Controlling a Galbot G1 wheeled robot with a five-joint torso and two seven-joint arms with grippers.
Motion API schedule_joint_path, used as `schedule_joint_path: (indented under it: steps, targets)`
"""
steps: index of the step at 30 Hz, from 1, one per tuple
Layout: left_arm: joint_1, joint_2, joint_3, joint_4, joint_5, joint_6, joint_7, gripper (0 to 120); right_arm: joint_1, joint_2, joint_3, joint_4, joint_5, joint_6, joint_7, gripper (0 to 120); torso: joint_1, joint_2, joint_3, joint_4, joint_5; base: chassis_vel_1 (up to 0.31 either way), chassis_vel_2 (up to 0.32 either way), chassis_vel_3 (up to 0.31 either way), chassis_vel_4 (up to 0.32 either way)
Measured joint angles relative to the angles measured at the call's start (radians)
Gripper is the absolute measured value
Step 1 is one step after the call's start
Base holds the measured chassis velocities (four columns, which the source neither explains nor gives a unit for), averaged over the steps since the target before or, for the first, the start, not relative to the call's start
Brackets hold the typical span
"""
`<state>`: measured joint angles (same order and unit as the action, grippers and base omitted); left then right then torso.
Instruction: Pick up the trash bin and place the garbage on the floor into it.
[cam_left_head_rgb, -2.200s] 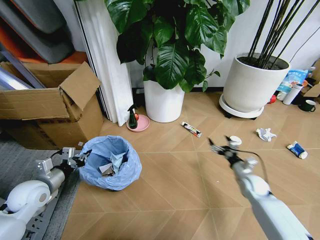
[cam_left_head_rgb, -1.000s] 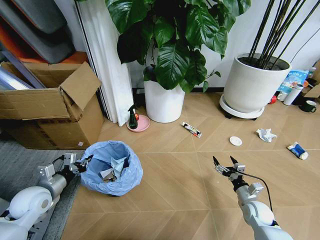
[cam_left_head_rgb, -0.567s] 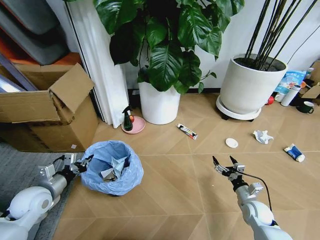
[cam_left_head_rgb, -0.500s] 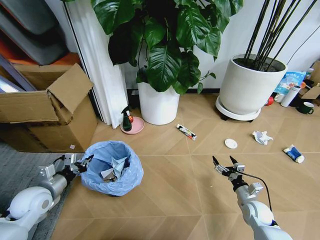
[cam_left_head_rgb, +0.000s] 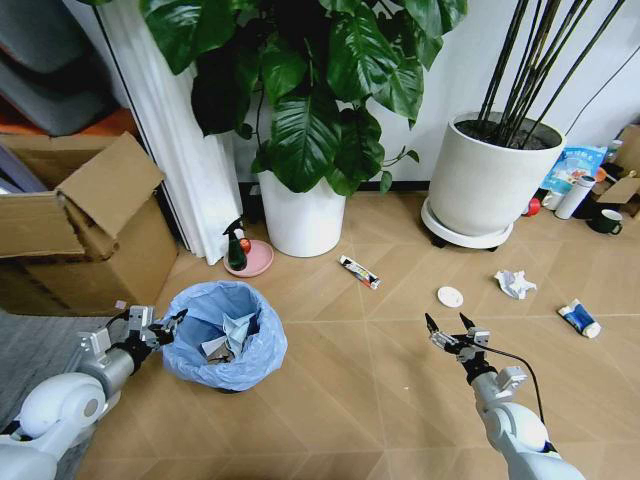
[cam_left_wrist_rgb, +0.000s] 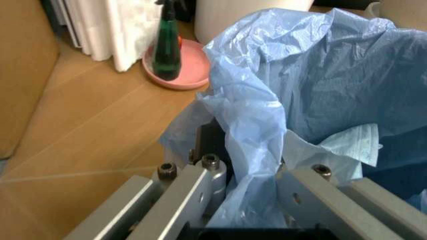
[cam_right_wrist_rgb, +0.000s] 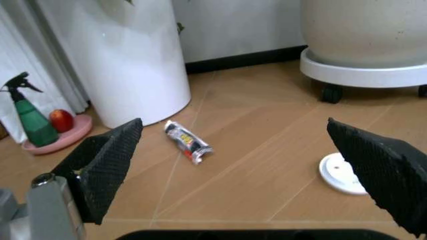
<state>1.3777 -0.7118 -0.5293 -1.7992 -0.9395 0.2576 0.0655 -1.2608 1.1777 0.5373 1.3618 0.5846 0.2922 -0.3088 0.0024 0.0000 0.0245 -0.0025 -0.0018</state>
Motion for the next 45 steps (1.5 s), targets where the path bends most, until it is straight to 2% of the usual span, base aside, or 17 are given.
schedule_joint_path:
  steps: [14, 16, 26, 28, 32, 34, 42, 45]
  targets:
    - [-0.008, -0.003, 0.005, 0.013, -0.001, -0.001, 0.001, 0, 0.006, -0.004, -0.003, -0.012, -0.001, 0.006, -0.017, 100, 0.0, 0.0, 0.0, -0.0002, -0.0008, -0.26, 0.046, 0.264, -0.043]
    - [-0.01, -0.003, 0.005, 0.014, -0.001, -0.001, 0.002, 0, 0.007, -0.005, -0.004, -0.013, -0.001, 0.007, -0.019, 100, 0.0, 0.0, 0.0, 0.0002, 0.0002, -0.295, 0.061, 0.291, -0.064]
    - [-0.013, -0.003, 0.007, 0.017, -0.002, -0.001, 0.002, 0, 0.014, -0.002, -0.012, -0.019, -0.004, 0.018, -0.023, 100, 0.0, 0.0, 0.0, 0.0001, 0.0003, -0.306, 0.059, 0.309, -0.063]
    - [-0.014, -0.003, 0.008, 0.018, -0.003, -0.001, 0.002, 0, 0.016, -0.001, -0.013, -0.022, -0.009, 0.026, -0.027, 100, 0.0, 0.0, 0.0, -0.0002, -0.0007, -0.313, 0.063, 0.299, -0.063]
    - [-0.017, -0.003, 0.009, 0.018, -0.003, -0.001, 0.001, 0, 0.02, -0.001, -0.015, -0.024, -0.014, 0.035, -0.031, 100, 0.0, 0.0, 0.0, -0.0002, 0.0004, -0.262, 0.074, 0.278, -0.062]
    - [-0.018, -0.004, 0.012, 0.02, -0.003, -0.001, 0.001, 0, 0.022, -0.003, -0.016, -0.024, -0.017, 0.041, -0.034, 100, 0.0, 0.0, 0.0, -0.0003, -0.0005, -0.201, 0.057, 0.19, -0.049]
    - [-0.017, -0.005, 0.013, 0.023, -0.003, -0.001, 0.001, 0, 0.022, -0.008, -0.023, -0.023, -0.051, 0.059, -0.06, 100, 0.0, 0.0, 0.0, 0.0003, -0.0003, -0.029, 0.023, 0.023, -0.016]
    - [-0.017, 0.001, 0.018, 0.024, -0.003, -0.001, 0.003, 0, 0.041, -0.045, -0.069, -0.03, -0.088, 0.067, -0.063, 100, 0.0, 0.0, 0.0, 0.0002, -0.0001, 0.021, 0.005, -0.033, 0.005]
